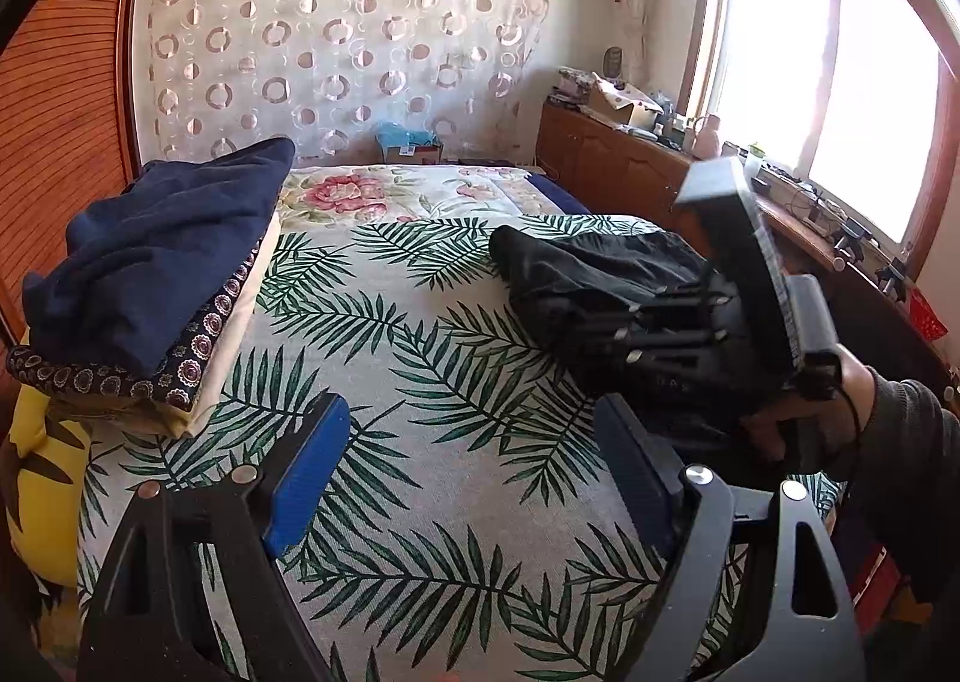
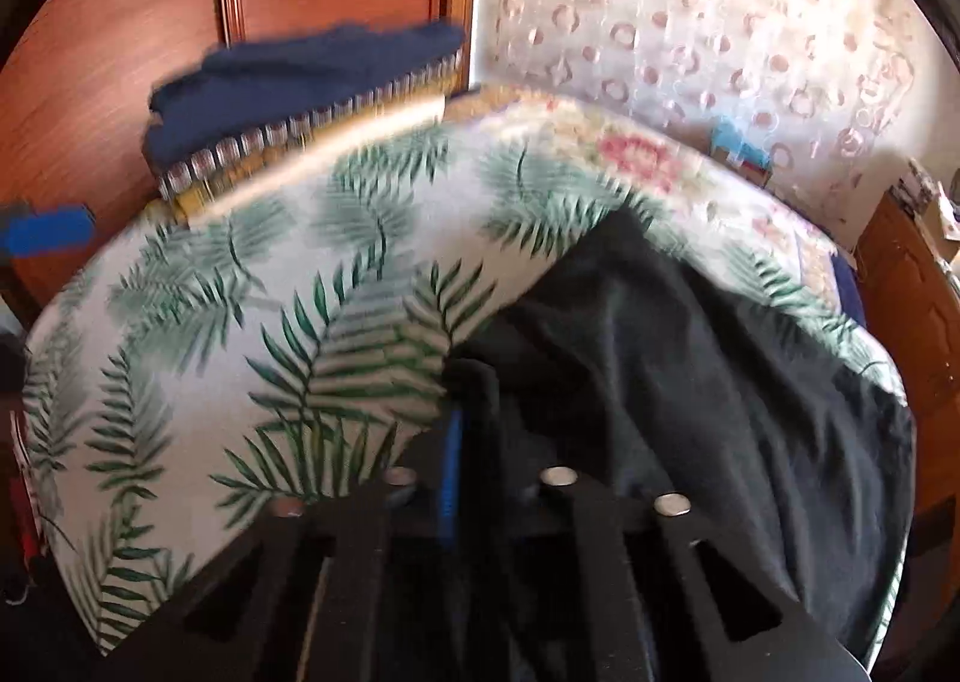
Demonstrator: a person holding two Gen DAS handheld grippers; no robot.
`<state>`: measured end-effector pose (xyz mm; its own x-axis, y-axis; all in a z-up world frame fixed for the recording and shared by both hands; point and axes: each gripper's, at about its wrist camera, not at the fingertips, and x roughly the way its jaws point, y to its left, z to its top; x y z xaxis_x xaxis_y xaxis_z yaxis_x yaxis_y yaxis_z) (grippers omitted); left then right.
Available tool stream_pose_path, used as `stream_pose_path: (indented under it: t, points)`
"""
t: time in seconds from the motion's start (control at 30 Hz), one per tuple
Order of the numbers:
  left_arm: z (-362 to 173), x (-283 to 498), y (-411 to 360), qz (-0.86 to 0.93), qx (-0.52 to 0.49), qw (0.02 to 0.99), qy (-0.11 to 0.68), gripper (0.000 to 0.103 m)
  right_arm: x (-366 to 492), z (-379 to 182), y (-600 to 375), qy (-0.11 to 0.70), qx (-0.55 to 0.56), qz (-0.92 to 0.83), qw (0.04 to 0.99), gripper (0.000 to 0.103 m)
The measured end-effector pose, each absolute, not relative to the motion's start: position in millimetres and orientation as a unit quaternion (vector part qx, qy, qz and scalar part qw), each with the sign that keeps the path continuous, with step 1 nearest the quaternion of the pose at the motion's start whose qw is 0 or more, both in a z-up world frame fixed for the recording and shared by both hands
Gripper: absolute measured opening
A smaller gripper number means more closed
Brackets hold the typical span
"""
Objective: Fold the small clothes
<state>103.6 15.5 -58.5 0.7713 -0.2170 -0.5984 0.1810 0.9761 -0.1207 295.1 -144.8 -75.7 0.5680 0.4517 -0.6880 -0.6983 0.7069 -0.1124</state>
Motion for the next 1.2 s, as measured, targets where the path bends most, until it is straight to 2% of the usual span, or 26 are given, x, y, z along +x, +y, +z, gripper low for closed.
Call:
stream_pose_path:
  t: [0.2, 0.37, 0.73, 0.8, 0.9, 0.97, 1.2]
  points:
    - [-63, 105, 12, -0.112, -0.027, 0.939, 0.325, 0.084, 289, -30, -176, 0.255, -0.138, 0.298, 0.91, 0.006]
    - [-64, 105, 7, -0.116, -0.026, 0.938, 0.327, 0.084, 311, -5, -211, 0.243, -0.119, 0.263, 0.926, 0.006]
    - [-66, 105, -3, -0.124, -0.02, 0.935, 0.332, 0.084, 419, -25, -267, 0.313, -0.116, 0.101, 0.937, 0.006]
    - [-68, 107, -8, -0.127, -0.02, 0.933, 0.335, 0.084, 431, -32, -269, 0.344, -0.117, 0.081, 0.928, 0.013]
    - [-70, 107, -15, -0.134, -0.017, 0.932, 0.337, 0.084, 432, -37, -271, 0.345, -0.109, 0.071, 0.93, 0.023]
    - [-71, 107, -21, -0.14, -0.014, 0.93, 0.339, 0.084, 425, -38, -276, 0.351, -0.092, 0.084, 0.928, 0.033]
    - [-75, 112, -46, -0.153, -0.008, 0.928, 0.341, 0.084, 354, -42, -297, 0.341, -0.096, 0.151, 0.923, 0.034]
